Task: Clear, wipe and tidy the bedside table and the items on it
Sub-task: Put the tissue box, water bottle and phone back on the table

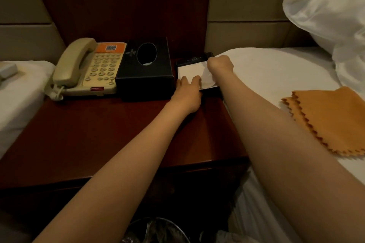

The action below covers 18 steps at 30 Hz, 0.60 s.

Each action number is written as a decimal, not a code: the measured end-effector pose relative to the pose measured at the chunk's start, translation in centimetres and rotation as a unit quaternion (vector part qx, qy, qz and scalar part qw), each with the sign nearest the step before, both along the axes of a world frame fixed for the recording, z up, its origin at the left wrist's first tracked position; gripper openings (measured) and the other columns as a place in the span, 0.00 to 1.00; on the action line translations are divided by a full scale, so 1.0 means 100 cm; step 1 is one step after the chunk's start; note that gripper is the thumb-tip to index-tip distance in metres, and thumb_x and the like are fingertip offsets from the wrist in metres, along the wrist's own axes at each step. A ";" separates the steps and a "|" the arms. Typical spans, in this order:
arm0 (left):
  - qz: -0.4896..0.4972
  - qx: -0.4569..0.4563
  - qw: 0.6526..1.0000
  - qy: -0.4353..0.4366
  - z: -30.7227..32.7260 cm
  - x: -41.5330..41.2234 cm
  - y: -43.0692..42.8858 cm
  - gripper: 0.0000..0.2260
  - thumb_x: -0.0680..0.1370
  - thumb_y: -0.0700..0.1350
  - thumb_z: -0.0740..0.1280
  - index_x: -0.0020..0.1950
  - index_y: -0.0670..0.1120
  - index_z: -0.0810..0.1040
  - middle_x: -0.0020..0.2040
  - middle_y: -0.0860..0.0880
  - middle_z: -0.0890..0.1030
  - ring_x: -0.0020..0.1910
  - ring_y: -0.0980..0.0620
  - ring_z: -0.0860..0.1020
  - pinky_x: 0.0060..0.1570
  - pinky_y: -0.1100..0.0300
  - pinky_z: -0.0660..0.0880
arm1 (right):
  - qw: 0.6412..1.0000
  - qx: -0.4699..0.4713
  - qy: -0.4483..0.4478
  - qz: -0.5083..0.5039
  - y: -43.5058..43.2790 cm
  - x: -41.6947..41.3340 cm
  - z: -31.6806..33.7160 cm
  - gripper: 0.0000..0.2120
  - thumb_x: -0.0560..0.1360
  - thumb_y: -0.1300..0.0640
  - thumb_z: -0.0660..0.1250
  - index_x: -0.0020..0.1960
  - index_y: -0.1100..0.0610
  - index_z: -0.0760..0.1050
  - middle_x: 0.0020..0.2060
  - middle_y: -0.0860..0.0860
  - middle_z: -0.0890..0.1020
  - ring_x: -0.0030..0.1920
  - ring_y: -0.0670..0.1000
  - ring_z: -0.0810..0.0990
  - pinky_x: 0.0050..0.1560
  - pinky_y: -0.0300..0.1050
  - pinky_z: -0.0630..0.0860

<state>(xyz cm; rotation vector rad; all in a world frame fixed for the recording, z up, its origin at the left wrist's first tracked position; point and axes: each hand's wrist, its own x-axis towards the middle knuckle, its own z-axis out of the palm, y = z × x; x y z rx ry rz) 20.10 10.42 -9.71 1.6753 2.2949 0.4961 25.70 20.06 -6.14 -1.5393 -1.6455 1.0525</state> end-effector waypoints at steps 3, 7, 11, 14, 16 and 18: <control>0.010 -0.016 0.999 0.050 0.001 -0.001 0.009 0.20 0.78 0.37 0.59 0.69 0.42 0.61 0.68 0.39 0.63 0.70 0.39 0.58 0.66 0.46 0.66 | 1.000 0.017 -0.018 0.017 0.007 -0.010 -0.005 0.17 0.78 0.61 0.58 0.66 0.65 0.69 0.65 0.60 0.73 0.64 0.58 0.72 0.59 0.45 0.70; 0.027 -0.063 0.992 0.103 0.010 0.002 0.017 0.23 0.77 0.36 0.62 0.71 0.40 0.59 0.68 0.39 0.64 0.67 0.39 0.64 0.61 0.48 0.70 | 0.997 0.054 -0.050 0.035 0.013 -0.015 -0.012 0.16 0.79 0.61 0.59 0.64 0.66 0.70 0.64 0.60 0.74 0.64 0.58 0.72 0.58 0.43 0.70; 0.031 -0.080 0.989 0.121 0.013 0.004 0.019 0.25 0.77 0.37 0.62 0.72 0.40 0.58 0.69 0.38 0.63 0.68 0.38 0.63 0.60 0.48 0.69 | 0.994 0.077 -0.068 0.049 0.019 -0.014 -0.018 0.14 0.79 0.58 0.60 0.60 0.65 0.74 0.60 0.60 0.77 0.61 0.58 0.74 0.50 0.42 0.70; 0.030 -0.082 0.987 0.131 0.015 0.005 0.018 0.24 0.78 0.37 0.62 0.72 0.40 0.58 0.69 0.38 0.63 0.68 0.39 0.63 0.60 0.49 0.69 | 0.991 0.089 -0.082 0.060 0.023 -0.013 -0.021 0.09 0.77 0.57 0.61 0.40 0.60 0.74 0.52 0.60 0.80 0.56 0.58 0.78 0.41 0.39 0.66; 0.028 -0.088 0.986 0.137 0.016 0.004 0.018 0.25 0.78 0.37 0.62 0.72 0.40 0.58 0.69 0.39 0.63 0.68 0.39 0.63 0.60 0.49 0.69 | 0.982 0.119 -0.122 0.079 0.024 -0.012 -0.023 0.09 0.76 0.57 0.62 0.39 0.60 0.74 0.46 0.59 0.80 0.54 0.58 0.78 0.40 0.39 0.65; 0.025 -0.093 0.985 0.145 0.016 0.003 0.018 0.25 0.78 0.38 0.62 0.72 0.41 0.58 0.69 0.40 0.63 0.68 0.40 0.64 0.59 0.50 0.69 | 0.968 0.157 -0.169 0.096 0.023 -0.012 -0.025 0.11 0.76 0.58 0.62 0.50 0.64 0.77 0.51 0.61 0.80 0.54 0.60 0.78 0.42 0.41 0.68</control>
